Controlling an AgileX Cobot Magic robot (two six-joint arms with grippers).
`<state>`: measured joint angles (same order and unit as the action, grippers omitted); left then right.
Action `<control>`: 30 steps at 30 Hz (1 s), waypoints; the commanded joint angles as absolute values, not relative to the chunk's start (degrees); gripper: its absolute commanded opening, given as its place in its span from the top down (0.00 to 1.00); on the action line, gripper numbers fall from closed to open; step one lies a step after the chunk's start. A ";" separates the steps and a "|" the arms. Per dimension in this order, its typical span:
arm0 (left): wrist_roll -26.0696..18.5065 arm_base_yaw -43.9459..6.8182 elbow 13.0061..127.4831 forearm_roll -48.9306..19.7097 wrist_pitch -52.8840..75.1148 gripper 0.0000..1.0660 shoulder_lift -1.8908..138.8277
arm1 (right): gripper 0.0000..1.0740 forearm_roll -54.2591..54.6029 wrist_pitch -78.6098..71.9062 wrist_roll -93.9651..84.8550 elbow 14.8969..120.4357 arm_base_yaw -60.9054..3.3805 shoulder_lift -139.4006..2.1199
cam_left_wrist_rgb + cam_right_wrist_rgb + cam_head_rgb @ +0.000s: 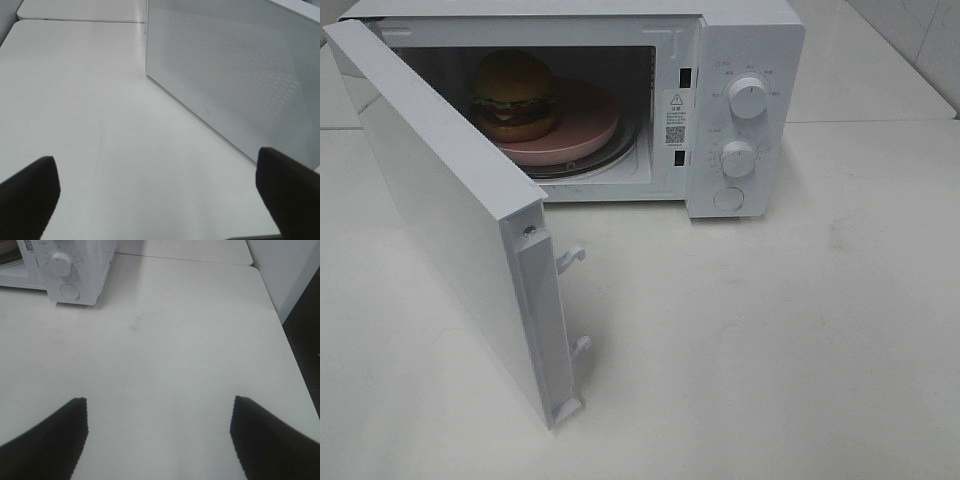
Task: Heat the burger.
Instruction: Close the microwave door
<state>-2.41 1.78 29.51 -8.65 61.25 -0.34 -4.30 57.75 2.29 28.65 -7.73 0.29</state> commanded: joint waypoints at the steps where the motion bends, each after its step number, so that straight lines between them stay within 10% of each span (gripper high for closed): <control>1: -2.46 1.78 29.45 -8.59 61.36 0.06 -0.97 | 0.29 -4.47 56.89 2.35 28.53 -7.33 2.06; 30: -2.29 1.78 29.51 -8.77 61.25 0.06 -0.86 | 0.29 -4.47 56.89 2.35 28.53 -7.33 2.06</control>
